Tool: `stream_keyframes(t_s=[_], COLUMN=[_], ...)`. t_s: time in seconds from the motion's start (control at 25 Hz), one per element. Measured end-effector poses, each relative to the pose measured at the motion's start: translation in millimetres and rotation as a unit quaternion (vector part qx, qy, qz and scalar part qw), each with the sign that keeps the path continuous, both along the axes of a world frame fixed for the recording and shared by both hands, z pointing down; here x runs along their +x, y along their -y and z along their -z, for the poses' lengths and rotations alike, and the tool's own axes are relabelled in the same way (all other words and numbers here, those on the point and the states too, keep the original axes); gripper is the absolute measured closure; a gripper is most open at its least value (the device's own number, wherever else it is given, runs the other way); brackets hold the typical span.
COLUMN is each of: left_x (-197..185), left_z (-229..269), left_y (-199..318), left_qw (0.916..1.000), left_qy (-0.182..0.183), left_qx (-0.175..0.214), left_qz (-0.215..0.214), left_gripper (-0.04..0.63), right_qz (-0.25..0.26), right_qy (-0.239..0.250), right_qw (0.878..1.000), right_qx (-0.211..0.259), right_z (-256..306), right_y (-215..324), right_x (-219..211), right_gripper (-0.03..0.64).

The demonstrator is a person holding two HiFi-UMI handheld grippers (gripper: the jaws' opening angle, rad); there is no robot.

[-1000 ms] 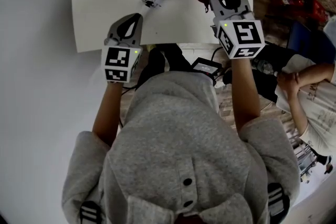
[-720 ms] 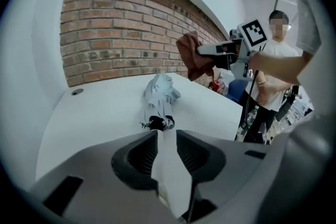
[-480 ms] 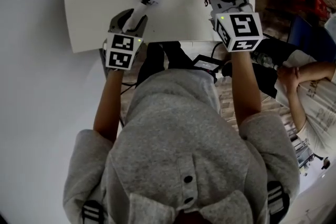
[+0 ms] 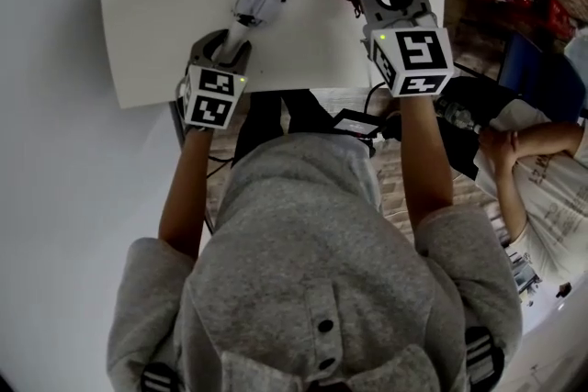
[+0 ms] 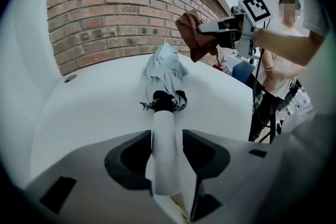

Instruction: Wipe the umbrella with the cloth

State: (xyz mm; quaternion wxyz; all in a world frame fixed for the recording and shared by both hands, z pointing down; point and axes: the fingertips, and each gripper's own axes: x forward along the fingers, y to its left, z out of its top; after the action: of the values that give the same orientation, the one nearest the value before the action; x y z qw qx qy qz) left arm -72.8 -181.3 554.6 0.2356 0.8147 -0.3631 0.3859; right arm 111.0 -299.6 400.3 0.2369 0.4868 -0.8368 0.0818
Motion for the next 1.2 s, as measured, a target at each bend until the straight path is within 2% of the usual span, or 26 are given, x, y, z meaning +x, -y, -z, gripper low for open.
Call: stream_keyframes(t_s=[0.28,0.48,0.64,1.2], left_x=[4,0,1,1], left_z=[-12,-11,-12,-11], left_y=[6,11,11,8], left_qw=[0.9997,0.9995,0.9996,0.9997], left_qy=[-0.004,-0.002,-0.005,-0.010], left_qx=[-0.020,-0.013,-0.015,-0.011], left_qz=[0.015,0.027,0.022,0.021], left_gripper=[0.416,0.439,0.440,0.440], right_qz=[0.006,0.018,0.028,0.044], right_qy=[-0.021,-0.047,-0.062,-0.042], right_qw=[1.000,0.999,0.998,0.998], right_qx=[-0.009,-0.019,-0.007,-0.021], right_z=[-18,-38,-47,-58], right_y=[18,32,37,25], right_x=[5,-4,-10,-38], right_gripper=[0.523,0.523,0.524,0.525])
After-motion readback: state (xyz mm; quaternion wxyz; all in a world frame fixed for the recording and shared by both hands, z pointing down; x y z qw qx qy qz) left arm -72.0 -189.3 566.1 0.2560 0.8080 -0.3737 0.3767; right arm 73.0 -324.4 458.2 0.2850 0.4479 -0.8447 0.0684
